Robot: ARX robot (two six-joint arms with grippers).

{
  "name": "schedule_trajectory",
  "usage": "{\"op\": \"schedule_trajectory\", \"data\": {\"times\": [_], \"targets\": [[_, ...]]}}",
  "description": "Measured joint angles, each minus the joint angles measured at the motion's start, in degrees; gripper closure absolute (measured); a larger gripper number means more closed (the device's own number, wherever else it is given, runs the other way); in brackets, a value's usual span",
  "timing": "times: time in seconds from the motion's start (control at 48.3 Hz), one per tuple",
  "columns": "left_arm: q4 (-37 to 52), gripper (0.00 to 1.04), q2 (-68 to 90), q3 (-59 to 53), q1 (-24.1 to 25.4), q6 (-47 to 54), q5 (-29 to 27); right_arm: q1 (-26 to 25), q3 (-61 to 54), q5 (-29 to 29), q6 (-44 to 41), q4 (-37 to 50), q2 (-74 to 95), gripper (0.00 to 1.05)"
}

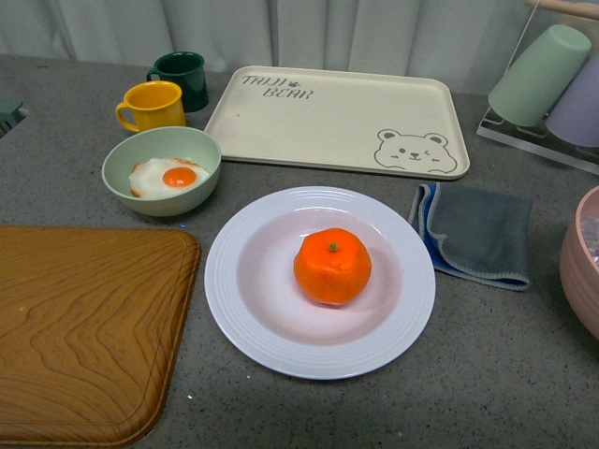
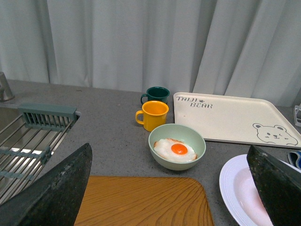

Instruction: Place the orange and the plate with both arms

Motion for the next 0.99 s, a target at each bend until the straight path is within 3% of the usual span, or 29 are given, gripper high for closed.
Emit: {"op": "schedule_trajectory", "data": {"times": [0.124, 0.207, 0.29, 0.435, 0.704, 0.994], "targets": [[0.0, 0.07, 0.0, 0.0, 0.0, 0.0, 0.0, 4.5, 0.5, 10.3, -9.9, 2.6, 5.2, 0.09], [0.0, 0.07, 0.0, 0.0, 0.0, 0.0, 0.0, 10.5, 3.7, 11.5, -10.2, 7.0, 18.2, 0.09], [0.0, 0.07, 0.0, 0.0, 0.0, 0.0, 0.0, 14.0, 6.0, 9.0, -4.1, 12.1, 30.2, 0.09], [0.0, 0.07, 0.0, 0.0, 0.0, 0.0, 0.0, 15.0, 8.8, 2.9, 6.1, 17.4, 45.5, 0.09], [0.0, 0.07, 0.0, 0.0, 0.0, 0.0, 0.0, 11.5, 14.1, -12.1, 24.2, 21.6, 67.5, 0.09], [0.0, 0.07, 0.0, 0.0, 0.0, 0.0, 0.0, 7.0, 20.3, -26.7, 33.2, 27.8, 89.9, 0.09]]}}
